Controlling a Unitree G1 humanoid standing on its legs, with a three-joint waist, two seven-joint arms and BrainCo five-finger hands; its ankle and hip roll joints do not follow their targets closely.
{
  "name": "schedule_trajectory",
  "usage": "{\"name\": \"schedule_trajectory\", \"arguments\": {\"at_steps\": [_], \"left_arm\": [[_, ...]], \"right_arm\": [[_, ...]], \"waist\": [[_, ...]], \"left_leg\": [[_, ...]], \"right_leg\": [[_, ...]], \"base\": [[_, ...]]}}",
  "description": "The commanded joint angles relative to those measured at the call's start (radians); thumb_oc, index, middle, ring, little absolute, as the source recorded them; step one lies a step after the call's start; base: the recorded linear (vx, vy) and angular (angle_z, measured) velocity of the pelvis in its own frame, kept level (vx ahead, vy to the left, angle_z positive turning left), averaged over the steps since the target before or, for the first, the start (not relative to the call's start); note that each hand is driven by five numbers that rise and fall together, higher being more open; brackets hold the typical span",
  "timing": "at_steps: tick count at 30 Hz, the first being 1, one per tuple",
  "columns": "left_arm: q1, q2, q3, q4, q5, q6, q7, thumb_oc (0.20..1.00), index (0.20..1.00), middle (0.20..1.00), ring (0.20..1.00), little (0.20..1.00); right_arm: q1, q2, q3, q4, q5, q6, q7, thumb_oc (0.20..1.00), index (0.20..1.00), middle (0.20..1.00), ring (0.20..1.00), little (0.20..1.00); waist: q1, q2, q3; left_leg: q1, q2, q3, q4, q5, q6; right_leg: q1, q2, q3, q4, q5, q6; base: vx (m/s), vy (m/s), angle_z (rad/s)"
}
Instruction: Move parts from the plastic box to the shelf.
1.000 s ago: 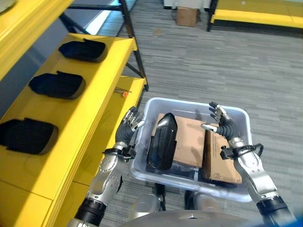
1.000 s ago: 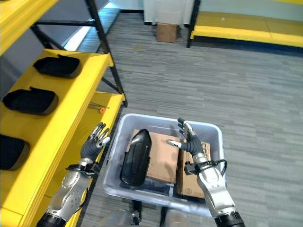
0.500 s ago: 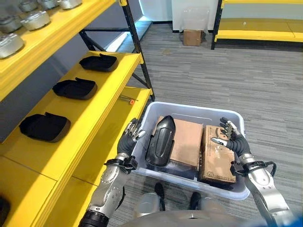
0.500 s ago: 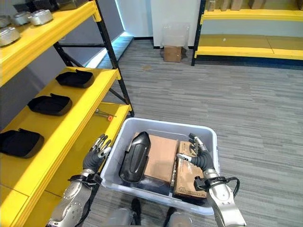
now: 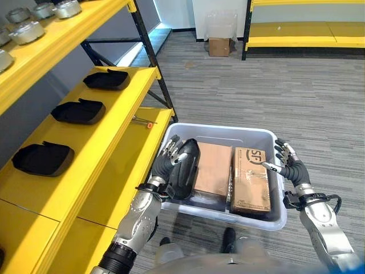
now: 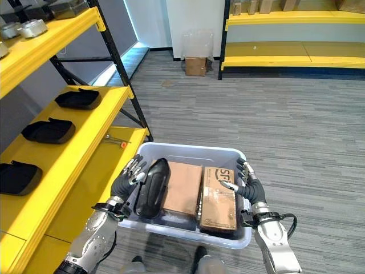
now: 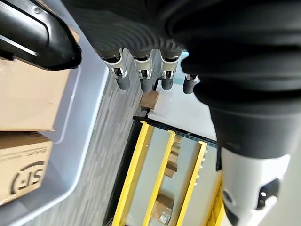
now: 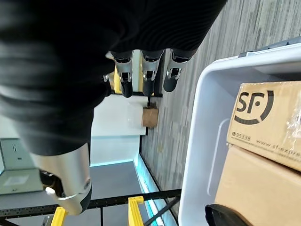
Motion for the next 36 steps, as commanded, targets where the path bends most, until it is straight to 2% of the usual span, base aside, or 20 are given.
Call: {"name": "schedule_trajectory", "arguments": {"at_steps": [1,5,9,17,22,31,36], "left_arm": [[0.033,0.043,0.078,-0.107,-0.004,-0.058,-0.008,1.0,1.0,1.0,1.0,1.0],[0.038,0.054,0.105,-0.111,0.007,-0.068,0.004,1.0,1.0,1.0,1.0,1.0],[0.034,0.058,0.119,-0.107,0.031,-0.078,0.019,1.0,1.0,1.0,1.0,1.0],[0.021,0.075,0.13,-0.115,0.044,-0.076,0.041,1.0,1.0,1.0,1.0,1.0],[-0.007,0.093,0.129,-0.111,0.07,-0.074,0.052,1.0,1.0,1.0,1.0,1.0],[-0.114,0.117,0.092,-0.034,0.2,-0.096,0.089,1.0,1.0,1.0,1.0,1.0],[-0.201,0.1,0.035,0.097,0.255,-0.101,0.112,1.0,1.0,1.0,1.0,1.0]], "right_arm": [[-0.019,-0.01,-0.018,-0.056,0.011,-0.048,0.006,1.0,1.0,1.0,1.0,1.0],[-0.03,0.004,-0.001,-0.052,-0.004,-0.037,0.02,1.0,1.0,1.0,1.0,1.0],[-0.025,0.015,0.004,-0.046,0.0,-0.032,0.028,1.0,1.0,1.0,1.0,1.0],[-0.031,0.017,0.014,-0.055,0.027,-0.032,0.035,1.0,1.0,1.0,1.0,1.0],[-0.054,0.014,0.022,-0.068,0.044,-0.037,0.031,1.0,1.0,1.0,1.0,1.0],[-0.094,0.013,0.063,-0.083,0.076,-0.054,0.034,1.0,1.0,1.0,1.0,1.0],[-0.114,0.009,0.101,-0.081,0.091,-0.06,0.042,1.0,1.0,1.0,1.0,1.0]], "waist": [[0.039,-0.022,-0.004],[0.06,-0.039,-0.013],[0.075,-0.069,-0.017],[0.097,-0.13,0.014],[0.101,-0.161,0.047],[0.092,-0.186,0.09],[0.076,-0.205,0.099]], "left_leg": [[-0.018,-0.054,0.034,0.018,-0.077,0.006],[0.003,-0.094,0.089,-0.067,-0.073,0.025],[0.003,-0.115,0.107,-0.107,-0.068,0.038],[-0.067,-0.114,0.091,-0.095,-0.059,0.047],[-0.135,-0.096,0.08,-0.064,-0.049,0.046],[-0.21,-0.058,0.083,-0.042,-0.024,0.035],[-0.226,-0.042,0.101,-0.034,-0.021,0.032]], "right_leg": [[0.127,-0.158,0.109,-0.143,0.108,0.149],[0.084,-0.21,0.11,-0.141,0.148,0.19],[0.053,-0.237,0.101,-0.143,0.17,0.211],[-0.008,-0.234,0.087,-0.124,0.18,0.204],[-0.072,-0.224,0.09,-0.107,0.19,0.196],[-0.155,-0.207,0.096,-0.09,0.197,0.183],[-0.188,-0.195,0.111,-0.089,0.203,0.18]], "base": [[0.02,0.313,0.04],[-0.02,0.249,-0.08],[0.0,0.164,-0.03],[-0.02,0.017,0.06],[-0.07,-0.032,0.03],[-0.03,-0.027,0.0],[-0.01,-0.008,-0.04]]}}
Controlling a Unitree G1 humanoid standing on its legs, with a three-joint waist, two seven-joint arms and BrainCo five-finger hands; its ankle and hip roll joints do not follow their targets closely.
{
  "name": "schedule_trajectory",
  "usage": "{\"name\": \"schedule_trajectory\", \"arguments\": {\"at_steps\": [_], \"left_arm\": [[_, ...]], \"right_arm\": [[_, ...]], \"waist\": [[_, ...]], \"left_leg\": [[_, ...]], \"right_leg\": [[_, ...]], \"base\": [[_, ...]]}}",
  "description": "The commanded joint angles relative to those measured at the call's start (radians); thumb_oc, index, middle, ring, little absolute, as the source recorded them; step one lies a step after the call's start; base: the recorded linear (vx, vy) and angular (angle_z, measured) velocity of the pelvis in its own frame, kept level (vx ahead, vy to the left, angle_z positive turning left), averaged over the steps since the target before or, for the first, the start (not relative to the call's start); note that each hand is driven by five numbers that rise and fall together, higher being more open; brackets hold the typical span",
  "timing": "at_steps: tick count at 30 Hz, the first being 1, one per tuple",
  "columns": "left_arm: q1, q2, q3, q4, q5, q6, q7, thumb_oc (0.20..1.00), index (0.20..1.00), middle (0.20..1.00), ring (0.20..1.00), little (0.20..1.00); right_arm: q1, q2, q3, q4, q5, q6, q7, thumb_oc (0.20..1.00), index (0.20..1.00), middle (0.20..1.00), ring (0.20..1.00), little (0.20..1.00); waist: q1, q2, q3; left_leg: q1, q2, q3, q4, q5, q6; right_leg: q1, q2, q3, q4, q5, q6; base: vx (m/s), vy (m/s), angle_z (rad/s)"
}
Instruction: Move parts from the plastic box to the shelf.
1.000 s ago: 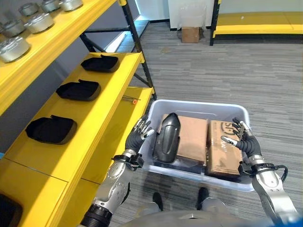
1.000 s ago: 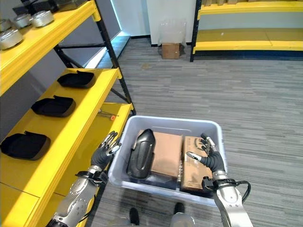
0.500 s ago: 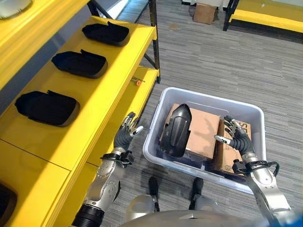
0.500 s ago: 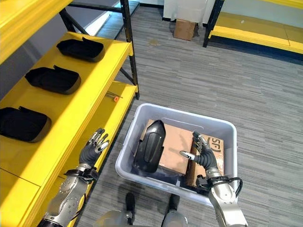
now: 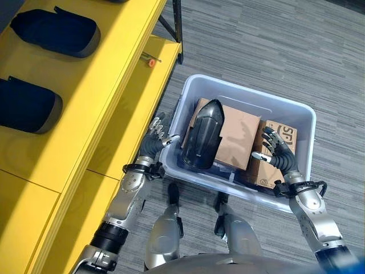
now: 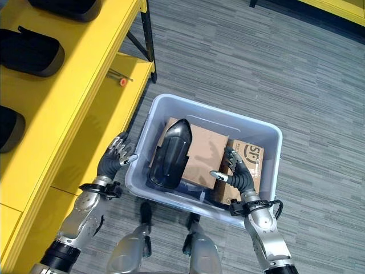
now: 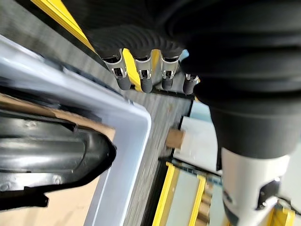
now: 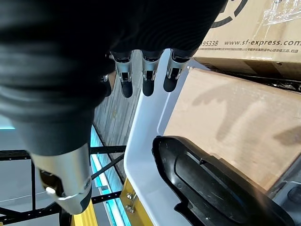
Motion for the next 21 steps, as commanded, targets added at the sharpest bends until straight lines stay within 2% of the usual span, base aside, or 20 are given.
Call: {"name": "schedule_trajectory", "arguments": {"at_steps": [1,7,15,21], "left_arm": [[-0.02,0.019,-0.007,0.049,0.064,-0.056,0.029,1.0,1.0,1.0,1.0,1.0],[-0.084,0.023,-0.007,0.183,0.147,-0.06,0.087,1.0,1.0,1.0,1.0,1.0],[-0.134,0.05,0.056,0.41,0.285,-0.065,0.185,1.0,1.0,1.0,1.0,1.0],[-0.142,0.069,0.089,0.46,0.314,-0.068,0.225,1.0,1.0,1.0,1.0,1.0]], "right_arm": [[-0.009,-0.01,0.015,-0.068,0.048,-0.059,0.01,1.0,1.0,1.0,1.0,1.0],[-0.008,-0.018,0.029,-0.056,0.053,-0.065,0.01,1.0,1.0,1.0,1.0,1.0],[-0.007,-0.024,0.053,-0.043,0.065,-0.079,0.026,1.0,1.0,1.0,1.0,1.0],[0.006,-0.025,0.052,-0.051,0.073,-0.088,0.027,1.0,1.0,1.0,1.0,1.0]], "waist": [[0.003,-0.023,-0.047],[-0.011,-0.036,-0.056],[-0.031,-0.06,-0.08],[-0.036,-0.071,-0.087]], "left_leg": [[-0.038,0.127,0.0,0.067,-0.004,-0.067],[-0.032,0.143,0.016,0.067,-0.007,-0.074],[0.008,0.155,0.057,0.035,0.0,-0.083],[0.018,0.158,0.065,0.027,0.001,-0.086]], "right_leg": [[-0.001,-0.085,0.054,0.057,0.032,0.081],[-0.003,-0.065,0.065,0.05,0.031,0.079],[0.002,-0.044,0.091,0.036,0.032,0.078],[0.007,-0.038,0.092,0.034,0.03,0.078]], "base": [[0.0,-0.004,-0.16],[0.01,-0.004,-0.12],[0.01,0.014,-0.2],[0.0,-0.001,-0.02]]}}
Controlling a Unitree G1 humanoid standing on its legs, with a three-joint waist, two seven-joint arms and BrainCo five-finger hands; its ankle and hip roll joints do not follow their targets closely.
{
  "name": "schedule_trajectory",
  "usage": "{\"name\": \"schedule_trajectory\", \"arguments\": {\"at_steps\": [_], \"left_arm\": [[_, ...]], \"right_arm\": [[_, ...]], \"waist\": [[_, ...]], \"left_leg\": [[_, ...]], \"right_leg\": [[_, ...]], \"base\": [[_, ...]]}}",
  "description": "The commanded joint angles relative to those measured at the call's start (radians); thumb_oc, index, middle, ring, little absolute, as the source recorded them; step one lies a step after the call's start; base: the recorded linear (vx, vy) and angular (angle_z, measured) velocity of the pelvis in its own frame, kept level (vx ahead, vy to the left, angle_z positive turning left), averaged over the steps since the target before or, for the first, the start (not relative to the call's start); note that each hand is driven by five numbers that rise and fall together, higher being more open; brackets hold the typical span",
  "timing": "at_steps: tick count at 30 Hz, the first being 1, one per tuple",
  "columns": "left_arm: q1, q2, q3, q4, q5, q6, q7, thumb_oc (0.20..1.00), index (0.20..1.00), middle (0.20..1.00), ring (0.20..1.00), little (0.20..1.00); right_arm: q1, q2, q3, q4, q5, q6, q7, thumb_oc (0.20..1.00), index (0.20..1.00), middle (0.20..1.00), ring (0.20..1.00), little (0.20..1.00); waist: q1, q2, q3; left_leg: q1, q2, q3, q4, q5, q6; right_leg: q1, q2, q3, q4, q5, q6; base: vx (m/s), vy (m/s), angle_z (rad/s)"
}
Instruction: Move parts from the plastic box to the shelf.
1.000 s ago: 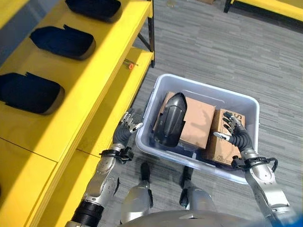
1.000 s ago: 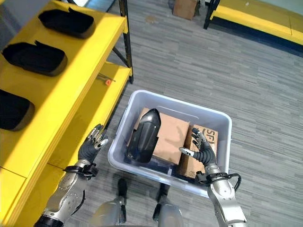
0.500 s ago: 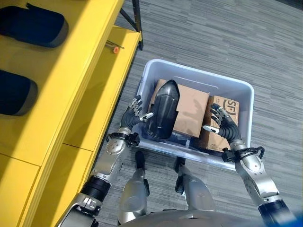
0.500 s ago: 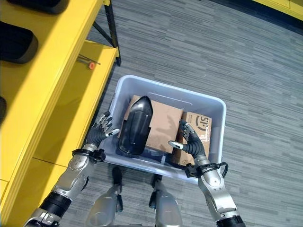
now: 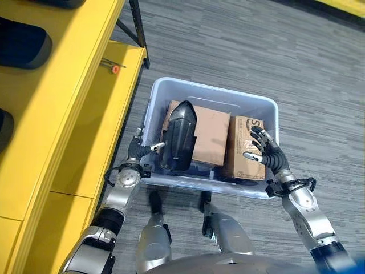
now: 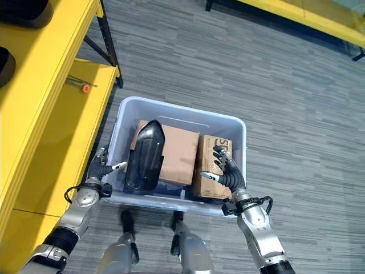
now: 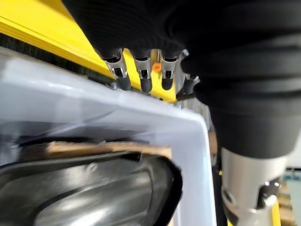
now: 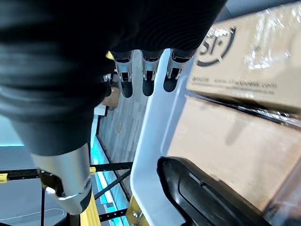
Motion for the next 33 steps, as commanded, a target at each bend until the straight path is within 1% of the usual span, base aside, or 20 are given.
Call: {"name": "schedule_trajectory", "arguments": {"at_steps": [1,2,7,14,17,26,30,32,33], "left_arm": [[-0.027,0.034,0.028,0.052,0.077,-0.054,0.044,1.0,1.0,1.0,1.0,1.0],[-0.028,0.048,0.04,0.06,0.099,-0.054,0.062,1.0,1.0,1.0,1.0,1.0],[-0.035,0.073,0.074,0.109,0.109,-0.062,0.087,1.0,1.0,1.0,1.0,1.0],[-0.056,0.099,0.095,0.169,0.108,-0.064,0.103,1.0,1.0,1.0,1.0,1.0],[-0.063,0.11,0.101,0.185,0.108,-0.066,0.113,1.0,1.0,1.0,1.0,1.0],[-0.099,0.101,0.06,0.176,0.121,-0.064,0.112,1.0,1.0,1.0,1.0,1.0],[-0.148,0.086,0.014,0.18,0.12,-0.062,0.11,1.0,1.0,1.0,1.0,1.0],[-0.173,0.081,-0.004,0.186,0.123,-0.061,0.113,1.0,1.0,1.0,1.0,1.0],[-0.177,0.08,-0.009,0.188,0.125,-0.059,0.113,1.0,1.0,1.0,1.0,1.0]], "right_arm": [[0.027,-0.022,-0.005,-0.054,0.039,-0.072,0.006,1.0,1.0,1.0,1.0,1.0],[0.031,-0.022,-0.007,-0.054,0.04,-0.075,0.007,1.0,1.0,1.0,1.0,1.0],[0.034,-0.028,-0.008,-0.056,0.044,-0.084,0.007,1.0,1.0,1.0,1.0,1.0],[0.041,-0.032,-0.004,-0.068,0.055,-0.089,0.017,1.0,1.0,1.0,1.0,1.0],[0.044,-0.035,0.001,-0.078,0.06,-0.093,0.023,1.0,1.0,1.0,1.0,1.0],[0.038,-0.042,0.017,-0.091,0.079,-0.094,0.036,1.0,1.0,1.0,1.0,1.0],[0.016,-0.052,0.029,-0.099,0.093,-0.095,0.036,1.0,1.0,1.0,1.0,1.0],[0.01,-0.056,0.033,-0.102,0.096,-0.094,0.036,1.0,1.0,1.0,1.0,1.0],[0.01,-0.058,0.035,-0.101,0.097,-0.094,0.035,1.0,1.0,1.0,1.0,1.0]], "waist": [[0.024,0.021,-0.041],[0.023,0.017,-0.043],[0.019,0.008,-0.045],[0.01,-0.005,-0.044],[0.008,-0.018,-0.042],[-0.001,-0.04,-0.028],[-0.018,-0.053,-0.007],[-0.029,-0.059,0.001],[-0.031,-0.052,0.001]], "left_leg": [[-0.016,0.111,-0.014,0.03,0.002,-0.064],[-0.014,0.112,-0.012,0.028,0.003,-0.065],[-0.009,0.115,-0.005,0.024,0.005,-0.067],[-0.013,0.12,0.001,0.029,0.004,-0.069],[-0.022,0.127,0.001,0.038,0.003,-0.069],[-0.048,0.137,-0.006,0.051,0.005,-0.069],[-0.092,0.139,0.0,0.079,0.005,-0.065],[-0.117,0.141,0.003,0.103,-0.001,-0.061],[-0.113,0.148,-0.005,0.108,-0.026,-0.069]], "right_leg": [[0.021,-0.088,0.02,0.033,0.016,0.1],[0.023,-0.085,0.022,0.032,0.016,0.101],[0.026,-0.083,0.024,0.029,0.018,0.101],[0.019,-0.08,0.029,0.03,0.022,0.102],[0.014,-0.078,0.029,0.034,0.023,0.103],[-0.002,-0.074,0.027,0.038,0.029,0.102],[-0.048,-0.076,0.038,0.046,0.05,0.106],[-0.073,-0.078,0.046,0.054,0.057,0.108],[-0.067,-0.071,0.049,0.054,0.044,0.115]], "base": [[0.0,0.0,0.0],[0.0,0.0,0.0],[0.0,0.0,0.0],[0.0,-0.001,-0.04],[0.0,0.0,0.0],[0.0,-0.002,0.01],[-0.04,0.003,0.02],[0.01,0.016,-0.06],[0.05,0.025,-0.05]]}}
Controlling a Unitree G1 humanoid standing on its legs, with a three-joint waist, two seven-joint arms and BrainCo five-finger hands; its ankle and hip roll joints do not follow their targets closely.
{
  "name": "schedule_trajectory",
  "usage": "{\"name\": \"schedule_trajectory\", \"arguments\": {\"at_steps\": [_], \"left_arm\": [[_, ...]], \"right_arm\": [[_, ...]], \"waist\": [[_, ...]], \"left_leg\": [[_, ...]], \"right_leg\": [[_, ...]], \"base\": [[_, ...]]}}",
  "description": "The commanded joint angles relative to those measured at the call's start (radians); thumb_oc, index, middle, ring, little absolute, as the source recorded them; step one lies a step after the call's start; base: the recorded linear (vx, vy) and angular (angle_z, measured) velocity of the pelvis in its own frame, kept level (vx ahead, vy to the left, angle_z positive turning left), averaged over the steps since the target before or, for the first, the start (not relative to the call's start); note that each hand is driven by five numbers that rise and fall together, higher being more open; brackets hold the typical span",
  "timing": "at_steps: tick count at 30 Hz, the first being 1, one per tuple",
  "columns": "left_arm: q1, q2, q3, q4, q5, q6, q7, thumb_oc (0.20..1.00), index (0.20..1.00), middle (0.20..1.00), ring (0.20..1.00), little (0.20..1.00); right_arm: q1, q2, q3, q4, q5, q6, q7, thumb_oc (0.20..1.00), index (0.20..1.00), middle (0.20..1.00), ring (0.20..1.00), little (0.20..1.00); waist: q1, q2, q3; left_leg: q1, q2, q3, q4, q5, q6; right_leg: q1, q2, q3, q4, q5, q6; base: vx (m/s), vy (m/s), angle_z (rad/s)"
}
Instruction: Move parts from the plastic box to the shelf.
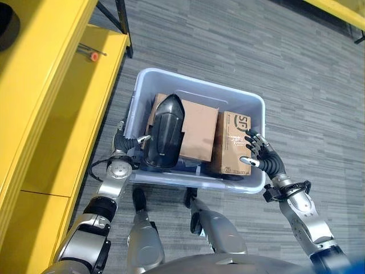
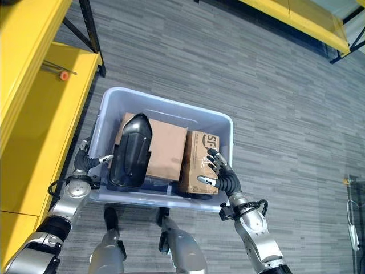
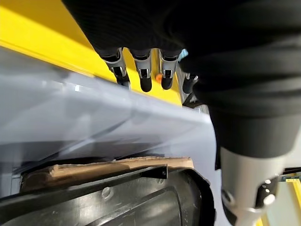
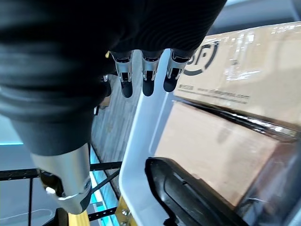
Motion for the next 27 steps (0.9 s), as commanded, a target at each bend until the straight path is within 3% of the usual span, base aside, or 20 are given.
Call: {"name": "schedule_trajectory", "arguments": {"at_steps": [1,10,17,22,27], "left_arm": [[-0.058,0.016,-0.014,0.041,0.026,-0.055,-0.002,1.0,1.0,1.0,1.0,1.0],[-0.151,0.027,-0.038,0.102,0.015,-0.058,0.021,1.0,1.0,1.0,1.0,1.0],[-0.201,0.096,0.035,0.212,-0.051,-0.077,0.059,1.0,1.0,1.0,1.0,1.0],[-0.173,0.065,0.006,0.133,-0.012,-0.078,0.068,1.0,1.0,1.0,1.0,1.0],[-0.089,0.044,0.047,-0.1,0.029,-0.102,0.13,1.0,1.0,1.0,1.0,1.0]], "right_arm": [[-0.012,-0.049,-0.014,-0.095,0.042,-0.059,-0.004,1.0,1.0,1.0,1.0,1.0],[-0.021,-0.068,-0.011,-0.113,0.058,-0.073,-0.003,1.0,1.0,1.0,1.0,1.0],[0.02,-0.093,-0.037,-0.153,0.071,-0.092,0.005,1.0,1.0,1.0,1.0,1.0],[0.029,-0.093,-0.048,-0.154,0.073,-0.099,0.006,1.0,1.0,1.0,1.0,1.0],[0.044,-0.091,-0.081,-0.153,0.059,-0.1,-0.013,1.0,1.0,1.0,1.0,1.0]], "waist": [[0.006,0.02,-0.011],[-0.036,0.0,0.012],[-0.069,-0.015,0.023],[-0.062,0.005,0.024],[-0.033,0.04,0.024]], "left_leg": [[-0.031,0.113,-0.01,0.088,-0.028,-0.04],[-0.175,0.125,-0.033,0.193,-0.053,-0.031],[-0.297,0.138,-0.069,0.276,-0.081,-0.024],[-0.322,0.13,-0.083,0.285,-0.09,-0.017],[-0.332,0.11,-0.105,0.272,-0.091,-0.011]], "right_leg": [[0.009,-0.104,0.044,0.057,0.037,0.12],[-0.094,-0.099,0.054,0.095,0.057,0.119],[-0.176,-0.094,0.036,0.139,0.057,0.12],[-0.188,-0.1,0.027,0.147,0.047,0.117],[-0.184,-0.111,0.008,0.147,0.036,0.116]], "base": [[0.06,0.022,-0.08],[-0.02,-0.008,-0.04],[0.0,-0.008,0.0],[0.01,0.005,0.09],[0.01,-0.004,0.07]]}}
